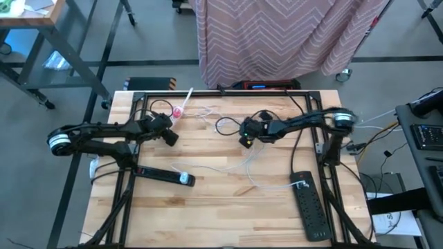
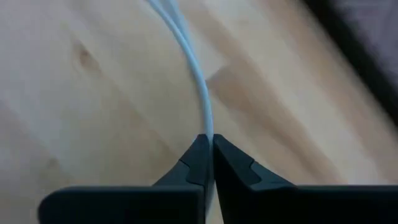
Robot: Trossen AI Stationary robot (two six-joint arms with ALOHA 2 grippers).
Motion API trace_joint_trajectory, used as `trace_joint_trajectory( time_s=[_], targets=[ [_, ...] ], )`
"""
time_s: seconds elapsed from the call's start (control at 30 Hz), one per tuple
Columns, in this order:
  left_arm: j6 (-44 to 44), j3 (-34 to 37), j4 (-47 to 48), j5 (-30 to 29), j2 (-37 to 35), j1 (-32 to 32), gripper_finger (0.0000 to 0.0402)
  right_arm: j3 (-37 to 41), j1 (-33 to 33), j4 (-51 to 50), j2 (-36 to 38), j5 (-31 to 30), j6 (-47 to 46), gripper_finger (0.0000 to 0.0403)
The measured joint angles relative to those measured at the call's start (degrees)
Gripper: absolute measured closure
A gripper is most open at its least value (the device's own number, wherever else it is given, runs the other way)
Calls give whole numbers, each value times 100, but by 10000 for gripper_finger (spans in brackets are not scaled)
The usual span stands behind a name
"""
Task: Plug in charger cables
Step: Adjust the charger cables on the table
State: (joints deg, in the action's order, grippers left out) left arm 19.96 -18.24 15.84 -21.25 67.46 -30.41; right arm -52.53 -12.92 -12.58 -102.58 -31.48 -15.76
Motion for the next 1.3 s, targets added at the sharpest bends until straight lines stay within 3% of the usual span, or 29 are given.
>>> trace_joint_trajectory(
  time_s=[0.27,0.53,0.7,0.77,0.87,1.1,1.3],
  targets=[
    [5,2,0,-30,0,0,210,-7,804,-2434,1840,-863,-1401,402],
    [72,5,4,-46,0,0,223,30,2310,-2602,3379,-1905,-2218,402],
    [123,6,4,-51,2,-2,212,30,3290,-2239,3811,-2823,-2197,403],
    [131,6,4,-53,2,-2,208,30,3635,-1821,3889,-3209,-1868,403],
    [134,6,4,-54,2,-4,213,30,4069,-650,3881,-3657,-558,403],
    [134,6,4,-62,0,-4,219,21,4657,2881,3693,-3717,2905,403],
    [118,6,4,-66,2,-7,213,12,4619,5024,3874,-3910,4764,403]
  ],
)
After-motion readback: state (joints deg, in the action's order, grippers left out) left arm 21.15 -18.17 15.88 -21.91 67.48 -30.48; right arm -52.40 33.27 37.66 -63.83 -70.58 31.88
